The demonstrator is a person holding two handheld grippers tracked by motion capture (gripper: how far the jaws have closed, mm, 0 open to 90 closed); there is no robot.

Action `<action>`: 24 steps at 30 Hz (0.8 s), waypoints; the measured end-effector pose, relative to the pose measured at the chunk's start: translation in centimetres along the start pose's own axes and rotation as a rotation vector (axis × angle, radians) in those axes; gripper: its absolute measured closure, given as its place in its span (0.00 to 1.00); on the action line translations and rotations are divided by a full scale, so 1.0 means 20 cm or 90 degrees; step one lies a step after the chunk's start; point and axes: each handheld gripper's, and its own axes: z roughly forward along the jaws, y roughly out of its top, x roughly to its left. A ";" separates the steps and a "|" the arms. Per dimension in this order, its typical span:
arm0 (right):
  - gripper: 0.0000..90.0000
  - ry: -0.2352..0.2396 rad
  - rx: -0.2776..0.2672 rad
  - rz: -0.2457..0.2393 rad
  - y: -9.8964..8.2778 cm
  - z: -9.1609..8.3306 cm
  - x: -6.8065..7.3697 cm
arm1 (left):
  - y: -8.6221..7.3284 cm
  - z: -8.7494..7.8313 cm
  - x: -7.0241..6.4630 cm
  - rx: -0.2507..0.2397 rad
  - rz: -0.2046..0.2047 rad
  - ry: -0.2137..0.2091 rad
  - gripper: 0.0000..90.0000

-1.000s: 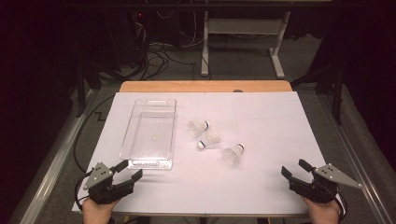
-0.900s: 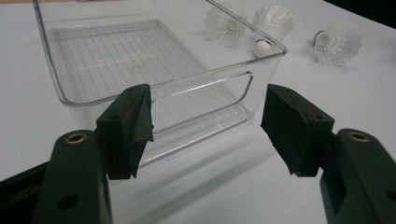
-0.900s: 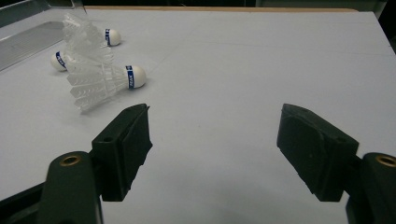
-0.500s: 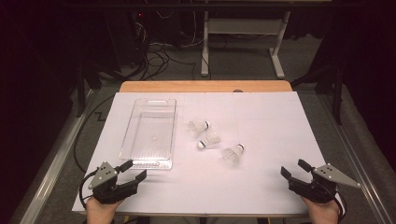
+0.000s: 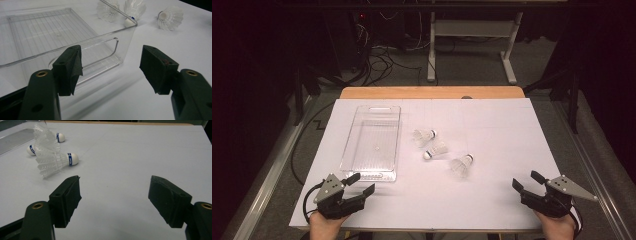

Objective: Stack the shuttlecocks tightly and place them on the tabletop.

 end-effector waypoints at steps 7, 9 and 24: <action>0.29 0.000 0.003 -0.005 0.00 0.00 0.00 | 0.01 0.02 -0.03 0.006 0.009 -0.011 0.39; 0.29 0.000 0.003 -0.006 0.00 0.00 0.00 | 0.01 0.03 -0.03 0.007 0.009 -0.014 0.39; 0.30 0.002 0.004 -0.006 0.00 0.00 0.01 | 0.02 0.08 -0.09 0.022 0.026 -0.028 0.39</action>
